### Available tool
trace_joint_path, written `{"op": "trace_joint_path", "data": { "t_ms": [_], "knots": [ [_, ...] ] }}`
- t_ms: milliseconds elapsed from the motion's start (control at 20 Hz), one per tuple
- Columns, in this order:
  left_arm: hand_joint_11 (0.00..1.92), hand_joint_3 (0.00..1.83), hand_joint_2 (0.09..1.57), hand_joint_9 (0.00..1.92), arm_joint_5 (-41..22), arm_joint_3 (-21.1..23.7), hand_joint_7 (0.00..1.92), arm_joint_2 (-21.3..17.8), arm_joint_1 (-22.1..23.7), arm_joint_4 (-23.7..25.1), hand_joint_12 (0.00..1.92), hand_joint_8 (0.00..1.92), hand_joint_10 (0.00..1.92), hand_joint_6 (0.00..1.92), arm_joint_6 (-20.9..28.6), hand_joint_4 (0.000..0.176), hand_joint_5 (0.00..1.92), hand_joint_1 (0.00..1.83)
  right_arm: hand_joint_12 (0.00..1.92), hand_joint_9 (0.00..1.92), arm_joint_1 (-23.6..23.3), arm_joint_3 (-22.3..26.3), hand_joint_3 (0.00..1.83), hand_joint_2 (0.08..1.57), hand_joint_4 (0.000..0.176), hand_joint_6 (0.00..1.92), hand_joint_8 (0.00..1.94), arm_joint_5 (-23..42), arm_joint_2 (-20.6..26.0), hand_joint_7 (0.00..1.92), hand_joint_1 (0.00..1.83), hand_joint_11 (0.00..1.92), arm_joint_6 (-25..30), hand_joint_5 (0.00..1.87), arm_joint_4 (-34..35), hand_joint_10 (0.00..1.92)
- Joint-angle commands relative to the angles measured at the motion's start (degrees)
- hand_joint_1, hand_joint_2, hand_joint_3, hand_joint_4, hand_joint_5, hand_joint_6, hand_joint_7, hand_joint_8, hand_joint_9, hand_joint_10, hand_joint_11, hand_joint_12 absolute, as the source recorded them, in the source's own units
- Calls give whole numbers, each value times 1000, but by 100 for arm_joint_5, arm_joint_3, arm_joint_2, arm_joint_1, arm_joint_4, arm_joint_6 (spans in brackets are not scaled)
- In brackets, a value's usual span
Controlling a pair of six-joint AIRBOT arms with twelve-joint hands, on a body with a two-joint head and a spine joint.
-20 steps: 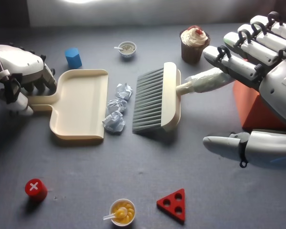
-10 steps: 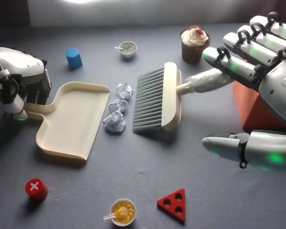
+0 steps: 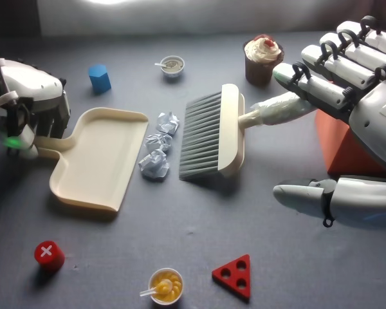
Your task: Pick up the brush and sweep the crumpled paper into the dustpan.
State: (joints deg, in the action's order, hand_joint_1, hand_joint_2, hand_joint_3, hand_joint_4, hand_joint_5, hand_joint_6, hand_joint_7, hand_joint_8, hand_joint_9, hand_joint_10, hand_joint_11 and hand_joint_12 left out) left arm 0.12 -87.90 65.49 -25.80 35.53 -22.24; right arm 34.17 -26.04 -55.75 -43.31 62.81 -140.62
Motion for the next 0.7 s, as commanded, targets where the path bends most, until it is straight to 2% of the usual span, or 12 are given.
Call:
{"op": "trace_joint_path", "data": {
  "t_ms": [0, 200, 250, 300, 350, 400, 500, 550, 650],
  "knots": [
    [782, 2, 1062, 1014, -160, -53, 1106, 5, 36, 38, 1057, 698, 1112, 749, -31, 0, 1048, 1391, 6, 141, -31, 21, 2, 972, 0, 0, 0, -558, 23, 136, 0, 134, 2, 106, -416, 1],
    [769, 0, 1061, 1004, -197, -182, 1127, 46, 111, -1, 1080, 671, 1133, 713, -74, 0, 1058, 1391, 4, 139, -12, 3, 15, 1013, 0, 0, 0, -749, -14, 135, 25, 133, -210, 102, -477, 0],
    [766, 0, 1065, 992, -197, -203, 1114, 52, 138, -1, 1094, 712, 1154, 687, -95, 0, 1059, 1390, 9, 146, -11, 7, 17, 1032, 0, 5, 4, -762, -41, 142, 191, 145, -269, 113, -475, 3],
    [766, 0, 1065, 992, -197, -236, 1114, 80, 188, -1, 1094, 712, 1154, 687, -151, 0, 1059, 1390, 9, 146, -11, 32, 17, 1032, 0, 5, 4, -768, -52, 142, 191, 145, -320, 113, -436, 3],
    [773, 0, 1062, 997, -197, -243, 1122, 82, 201, -2, 1054, 712, 1136, 684, -154, 0, 1060, 1391, 6, 128, -12, 40, 9, 1037, 0, 1, 1, -768, -59, 114, 354, 139, -341, 69, -393, 2],
    [781, 0, 1056, 1013, -200, -248, 1154, 71, 205, -2, 1038, 633, 1111, 709, -172, 0, 1061, 1393, 8, 125, -9, 38, 0, 1026, 0, 1, 1, -767, -91, 103, 497, 146, -400, 67, -379, 1],
    [795, 0, 1050, 1031, -284, -312, 1182, 79, 221, -3, 1025, 546, 1089, 739, -219, 0, 1062, 1394, 14, 142, 25, 35, 0, 1011, 0, 2, 2, -765, -151, 109, 668, 165, -659, 59, -372, 5],
    [795, 0, 1050, 1031, -302, -342, 1182, 81, 236, -3, 1025, 546, 1089, 739, -254, 0, 1062, 1394, 14, 142, 38, 26, 0, 1011, 0, 2, 2, -765, -195, 109, 668, 165, -837, 59, -344, 5],
    [791, 1, 1055, 1017, -422, -425, 1159, 81, 269, -4, 1064, 610, 1118, 715, -365, 0, 1055, 1393, 1, 65, 125, -63, 24, 1104, 0, 0, 0, -765, -295, 33, 793, 104, -1123, 2, -244, 0]
  ]
}}
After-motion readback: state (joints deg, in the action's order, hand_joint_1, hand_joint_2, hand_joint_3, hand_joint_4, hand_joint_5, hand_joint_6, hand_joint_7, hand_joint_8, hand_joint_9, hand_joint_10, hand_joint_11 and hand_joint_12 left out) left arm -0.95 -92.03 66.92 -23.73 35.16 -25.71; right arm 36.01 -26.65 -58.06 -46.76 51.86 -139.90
